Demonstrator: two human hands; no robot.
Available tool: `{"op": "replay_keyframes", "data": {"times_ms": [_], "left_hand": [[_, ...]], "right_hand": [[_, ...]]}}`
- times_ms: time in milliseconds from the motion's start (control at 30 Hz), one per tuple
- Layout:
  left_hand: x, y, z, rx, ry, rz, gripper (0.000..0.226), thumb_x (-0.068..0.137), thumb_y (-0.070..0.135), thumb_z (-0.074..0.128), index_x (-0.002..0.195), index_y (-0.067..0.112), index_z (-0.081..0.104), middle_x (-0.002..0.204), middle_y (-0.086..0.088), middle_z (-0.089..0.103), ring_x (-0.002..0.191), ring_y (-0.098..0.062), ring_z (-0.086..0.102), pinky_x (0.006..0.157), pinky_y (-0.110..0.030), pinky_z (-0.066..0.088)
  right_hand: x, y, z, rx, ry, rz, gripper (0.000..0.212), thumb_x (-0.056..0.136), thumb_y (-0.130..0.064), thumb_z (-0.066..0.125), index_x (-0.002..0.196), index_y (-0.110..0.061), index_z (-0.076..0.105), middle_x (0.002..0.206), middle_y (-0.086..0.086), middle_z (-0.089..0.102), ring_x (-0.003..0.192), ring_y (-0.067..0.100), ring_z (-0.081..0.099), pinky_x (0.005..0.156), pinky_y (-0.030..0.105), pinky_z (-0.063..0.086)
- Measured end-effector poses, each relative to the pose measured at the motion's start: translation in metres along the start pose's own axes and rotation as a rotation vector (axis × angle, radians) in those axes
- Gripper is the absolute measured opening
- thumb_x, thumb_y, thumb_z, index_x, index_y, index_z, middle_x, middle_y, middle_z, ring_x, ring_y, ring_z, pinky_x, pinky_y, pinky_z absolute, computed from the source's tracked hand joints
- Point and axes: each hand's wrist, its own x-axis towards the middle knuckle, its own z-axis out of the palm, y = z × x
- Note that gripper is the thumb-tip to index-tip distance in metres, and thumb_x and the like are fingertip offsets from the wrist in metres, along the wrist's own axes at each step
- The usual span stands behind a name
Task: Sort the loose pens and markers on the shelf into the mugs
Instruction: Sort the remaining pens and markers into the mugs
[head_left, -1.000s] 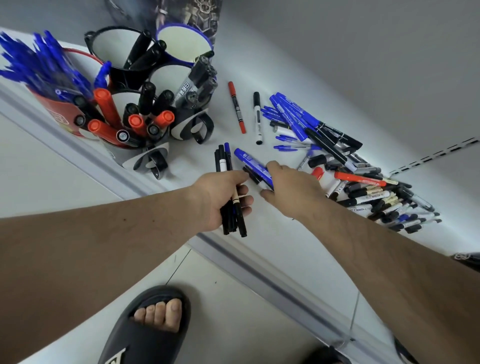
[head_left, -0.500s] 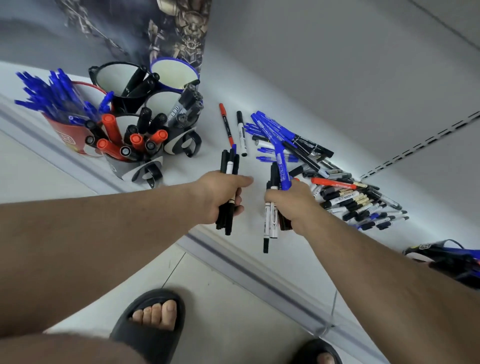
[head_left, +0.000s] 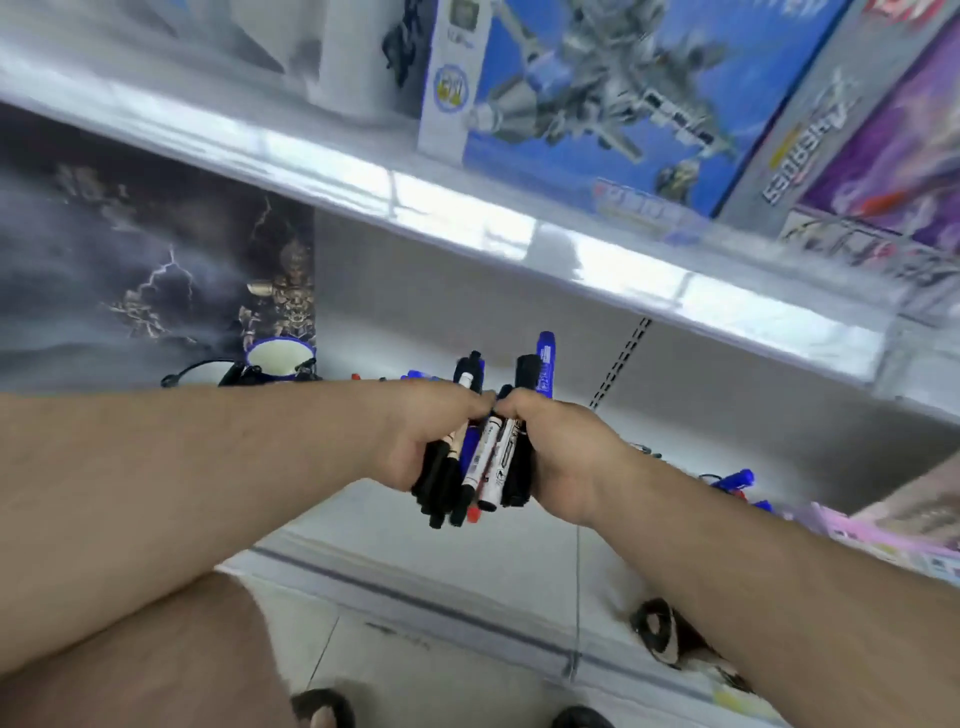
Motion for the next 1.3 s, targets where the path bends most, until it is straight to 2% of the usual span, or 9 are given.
{"op": "replay_keyframes", "data": {"times_ms": [133, 233, 367, 467, 567, 800, 1000, 1200, 1300], "left_hand": [[-0.033, -0.011, 0.031, -0.074, 0.051, 0.071, 0.040, 0.101, 0.045, 0.049, 0.092, 0.010, 0.067, 0.072, -0.008, 0.071, 0.063, -0.026, 0.066, 0.068, -0.037, 0.056], [-0.041, -0.026, 0.055, -0.079, 0.134, 0.162, 0.036, 0.100, 0.042, 0.052, 0.094, 0.010, 0.065, 0.069, -0.007, 0.069, 0.054, -0.024, 0.063, 0.053, -0.031, 0.054], [-0.043, -0.045, 0.080, -0.102, 0.114, 0.228, 0.032, 0.097, 0.043, 0.056, 0.085, 0.013, 0.060, 0.062, -0.003, 0.063, 0.051, -0.017, 0.056, 0.054, -0.028, 0.051], [-0.042, -0.054, 0.079, -0.055, 0.046, 0.285, 0.020, 0.094, 0.034, 0.064, 0.085, 0.017, 0.061, 0.067, -0.001, 0.063, 0.054, -0.015, 0.056, 0.055, -0.026, 0.048], [-0.042, -0.055, 0.071, 0.020, -0.001, 0.331, 0.003, 0.091, 0.021, 0.069, 0.094, 0.019, 0.069, 0.075, 0.000, 0.071, 0.060, -0.013, 0.064, 0.054, -0.024, 0.048], [-0.036, -0.049, 0.064, -0.048, 0.029, 0.398, 0.018, 0.082, -0.004, 0.063, 0.093, 0.007, 0.070, 0.077, -0.011, 0.069, 0.068, -0.024, 0.066, 0.061, -0.031, 0.051], [-0.033, -0.048, 0.057, -0.217, 0.057, 0.362, 0.014, 0.086, -0.003, 0.061, 0.085, 0.007, 0.071, 0.080, -0.013, 0.068, 0.065, -0.019, 0.064, 0.066, -0.030, 0.051], [-0.021, -0.052, 0.070, -0.324, 0.044, 0.238, 0.015, 0.089, 0.010, 0.060, 0.078, 0.005, 0.070, 0.075, -0.010, 0.065, 0.059, -0.017, 0.057, 0.061, -0.029, 0.045], [-0.010, -0.055, 0.076, -0.361, 0.112, 0.168, 0.022, 0.089, 0.013, 0.057, 0.069, 0.008, 0.064, 0.065, -0.008, 0.062, 0.054, -0.019, 0.050, 0.054, -0.026, 0.041]], "right_hand": [[-0.038, -0.003, -0.010, 0.019, 0.075, -0.063, 0.008, 0.087, -0.009, 0.062, 0.092, -0.005, 0.065, 0.076, 0.014, 0.068, 0.066, 0.030, 0.065, 0.062, 0.039, 0.054], [-0.052, 0.003, -0.019, 0.041, 0.143, -0.048, 0.018, 0.086, -0.007, 0.061, 0.101, 0.001, 0.066, 0.080, 0.017, 0.068, 0.069, 0.032, 0.066, 0.073, 0.049, 0.057], [-0.060, 0.010, -0.023, 0.064, 0.198, 0.021, 0.019, 0.085, -0.005, 0.058, 0.102, 0.001, 0.065, 0.086, 0.019, 0.063, 0.072, 0.031, 0.062, 0.066, 0.044, 0.054], [-0.065, 0.014, -0.025, 0.061, 0.156, 0.058, 0.020, 0.090, -0.011, 0.063, 0.106, 0.001, 0.068, 0.096, 0.021, 0.069, 0.079, 0.030, 0.065, 0.074, 0.044, 0.055], [-0.068, 0.016, -0.027, 0.131, 0.079, 0.044, 0.019, 0.096, -0.017, 0.061, 0.107, -0.004, 0.070, 0.104, 0.017, 0.073, 0.085, 0.028, 0.071, 0.067, 0.037, 0.056], [-0.078, 0.018, -0.031, 0.259, -0.086, -0.011, 0.032, 0.100, -0.035, 0.052, 0.121, -0.015, 0.066, 0.109, 0.010, 0.074, 0.098, 0.027, 0.072, 0.087, 0.044, 0.055], [-0.091, 0.013, -0.047, 0.364, -0.064, -0.031, 0.022, 0.100, -0.020, 0.054, 0.110, -0.007, 0.067, 0.078, 0.005, 0.064, 0.056, 0.015, 0.058, 0.046, 0.021, 0.049], [-0.101, 0.022, -0.050, 0.345, -0.027, 0.020, 0.024, 0.102, -0.026, 0.051, 0.112, -0.007, 0.064, 0.070, 0.003, 0.063, 0.050, 0.014, 0.060, 0.049, 0.023, 0.049], [-0.098, 0.031, -0.043, 0.330, 0.020, 0.074, 0.024, 0.103, -0.028, 0.049, 0.096, -0.010, 0.063, 0.065, 0.001, 0.058, 0.049, 0.013, 0.051, 0.050, 0.025, 0.044]]}}
